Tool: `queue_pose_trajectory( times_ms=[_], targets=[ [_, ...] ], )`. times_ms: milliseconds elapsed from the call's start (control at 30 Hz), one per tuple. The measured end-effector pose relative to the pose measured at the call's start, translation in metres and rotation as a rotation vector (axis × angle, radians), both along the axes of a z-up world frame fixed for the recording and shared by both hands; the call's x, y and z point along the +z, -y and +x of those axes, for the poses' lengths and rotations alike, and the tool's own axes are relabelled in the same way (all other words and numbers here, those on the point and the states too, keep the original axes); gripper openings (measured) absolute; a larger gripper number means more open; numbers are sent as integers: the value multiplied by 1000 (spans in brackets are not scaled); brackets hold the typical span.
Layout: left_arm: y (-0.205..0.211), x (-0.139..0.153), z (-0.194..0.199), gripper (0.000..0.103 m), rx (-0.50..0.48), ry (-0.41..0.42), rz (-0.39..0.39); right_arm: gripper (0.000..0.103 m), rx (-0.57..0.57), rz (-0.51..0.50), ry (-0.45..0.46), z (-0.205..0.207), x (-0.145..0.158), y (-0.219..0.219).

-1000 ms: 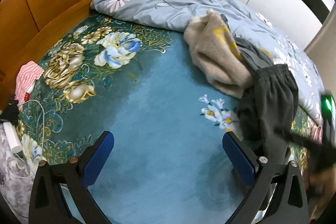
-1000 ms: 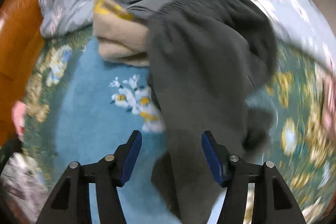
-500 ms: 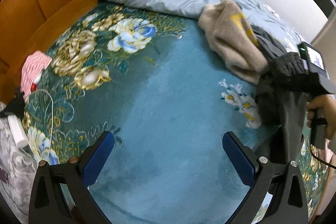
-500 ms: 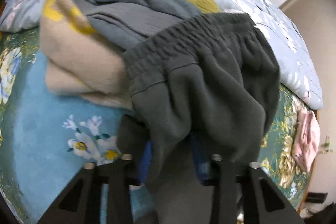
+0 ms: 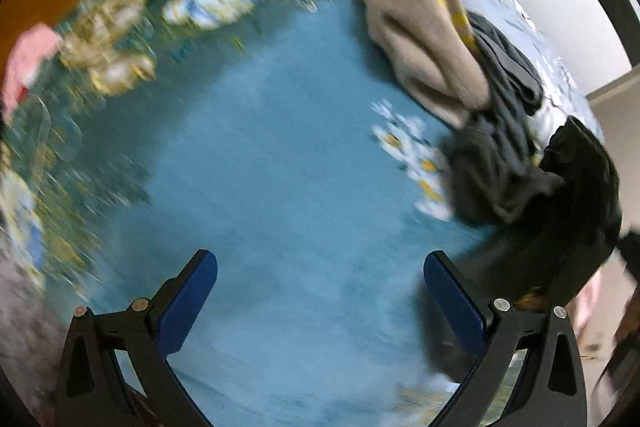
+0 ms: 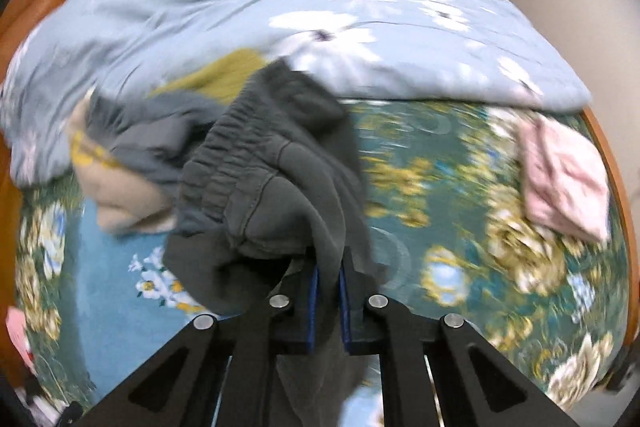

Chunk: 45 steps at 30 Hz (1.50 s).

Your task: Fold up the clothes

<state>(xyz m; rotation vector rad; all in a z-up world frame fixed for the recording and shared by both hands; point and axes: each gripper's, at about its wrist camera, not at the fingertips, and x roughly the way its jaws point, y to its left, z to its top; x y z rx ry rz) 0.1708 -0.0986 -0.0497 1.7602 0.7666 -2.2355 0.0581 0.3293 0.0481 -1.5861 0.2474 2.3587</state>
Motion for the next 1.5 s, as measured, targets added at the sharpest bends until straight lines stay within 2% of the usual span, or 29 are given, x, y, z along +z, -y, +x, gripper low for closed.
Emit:
queue_pose_trajectory(
  times_ms=[67,233,333,400,533,633,733,800,833,900,933,967,1000,1133,1200,1267,1367,1433,1500],
  targets=[
    [-20,-10,0,103,20,30,73,7,-57,-9,7,25,3,-36],
    [-74,-45,15,103,115,142,279,7,-257,-88,107,97,-24,-125],
    [-105,-62,26,102,161,186,327,5,-333,-133,166,125,-40,-159],
    [-121,-71,30,102,173,203,329,3,-359,-137,192,139,-44,-173],
    [-148,-92,31,102,183,208,344,1,-383,-143,232,162,-47,-204],
    [-164,-107,28,101,179,215,352,1,-391,-193,234,174,-47,-226],
    [-177,-118,22,88,158,224,336,1,-366,-235,226,180,-49,-234],
    [-184,-125,18,62,141,241,316,1,-329,-254,223,180,-51,-236],
    [-187,-128,16,56,136,250,314,1,-313,-260,225,181,-52,-235],
    [-191,-131,14,31,141,255,325,1,-288,-275,233,185,-54,-233],
    [-193,-131,13,23,144,254,327,2,-282,-279,236,187,-55,-233],
    [-195,-127,12,9,141,248,304,2,-284,-286,237,189,-56,-233],
    [-196,-120,10,7,133,235,285,2,-287,-293,237,191,-56,-233],
    [-194,-80,2,5,91,143,208,3,-307,-327,233,194,-57,-231],
    [-185,-54,-4,5,80,94,181,4,-312,-349,224,193,-56,-223],
    [-177,-20,-12,5,59,47,110,4,-307,-367,216,189,-56,-211],
    [-173,32,-19,5,-11,-20,-16,4,-278,-395,196,179,-54,-190],
    [-191,53,-25,5,-101,-43,-40,4,-256,-409,185,172,-53,-178],
    [-216,65,-22,5,-183,-66,-26,4,-245,-412,180,170,-50,-172]
  ],
)
